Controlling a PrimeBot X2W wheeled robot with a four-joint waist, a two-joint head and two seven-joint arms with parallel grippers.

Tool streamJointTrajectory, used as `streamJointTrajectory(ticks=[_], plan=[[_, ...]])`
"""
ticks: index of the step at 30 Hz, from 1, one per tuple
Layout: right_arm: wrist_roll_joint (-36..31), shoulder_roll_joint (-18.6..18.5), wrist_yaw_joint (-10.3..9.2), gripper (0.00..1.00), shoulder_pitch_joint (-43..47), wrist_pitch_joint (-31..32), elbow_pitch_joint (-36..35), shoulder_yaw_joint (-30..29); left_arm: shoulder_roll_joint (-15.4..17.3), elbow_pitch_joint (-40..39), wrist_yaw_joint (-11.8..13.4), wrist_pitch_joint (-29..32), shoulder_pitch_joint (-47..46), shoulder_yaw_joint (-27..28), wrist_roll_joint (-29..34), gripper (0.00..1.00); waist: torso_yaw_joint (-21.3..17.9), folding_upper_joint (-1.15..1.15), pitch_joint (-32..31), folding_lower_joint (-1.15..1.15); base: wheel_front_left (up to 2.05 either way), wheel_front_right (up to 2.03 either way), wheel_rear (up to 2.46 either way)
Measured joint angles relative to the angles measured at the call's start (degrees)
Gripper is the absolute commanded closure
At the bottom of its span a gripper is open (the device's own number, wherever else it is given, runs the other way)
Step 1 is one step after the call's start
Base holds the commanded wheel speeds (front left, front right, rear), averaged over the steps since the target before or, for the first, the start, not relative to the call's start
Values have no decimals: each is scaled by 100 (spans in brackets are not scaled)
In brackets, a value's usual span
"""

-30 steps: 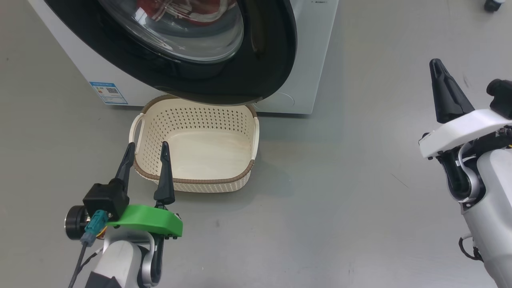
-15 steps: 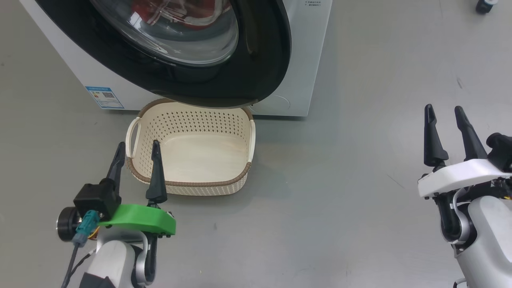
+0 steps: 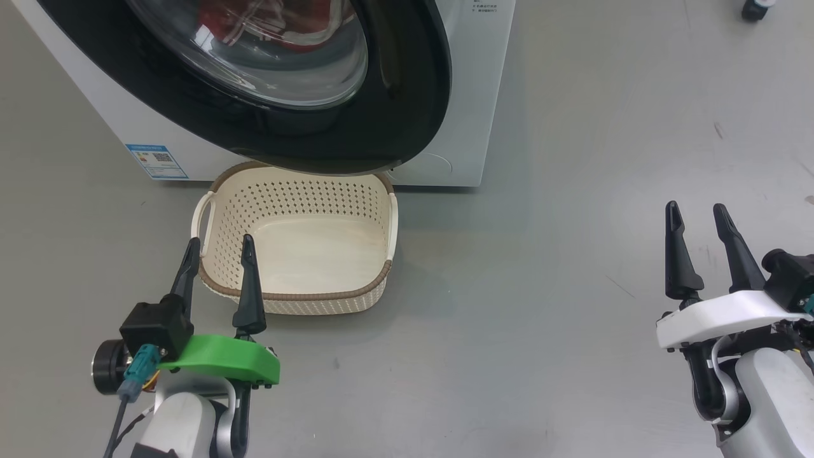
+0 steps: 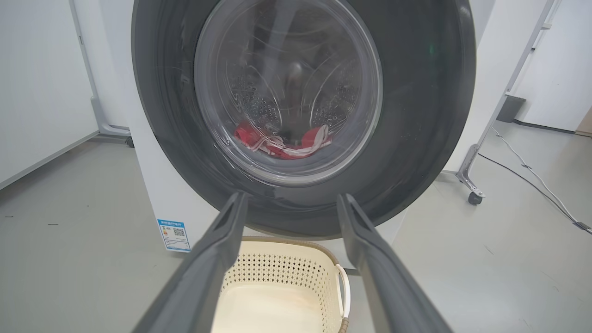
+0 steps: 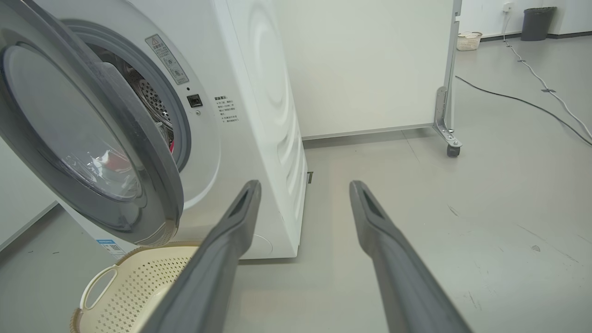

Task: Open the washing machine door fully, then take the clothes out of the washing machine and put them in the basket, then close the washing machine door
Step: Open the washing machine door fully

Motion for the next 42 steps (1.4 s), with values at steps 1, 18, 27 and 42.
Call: streamJointTrajectory(ticks=[1,18,27,42], plan=[[-19,4,0,0,19,0,-30,-1,-1,0,0,0,2,-1,0,0,-6,0,4,0,0,0,0],[-208,131,2,0,296,-43,-382,-226,0,0,0,0,20,-5,0,0,-15,0,8,0,0,0,0],[-303,181,10,0,396,-43,-485,-288,0,-2,0,0,56,-5,0,0,-22,0,-15,0,0,0,0],[-390,285,66,0,534,-43,-520,-339,0,0,0,0,137,-38,2,0,-52,0,-26,0,0,0,0]])
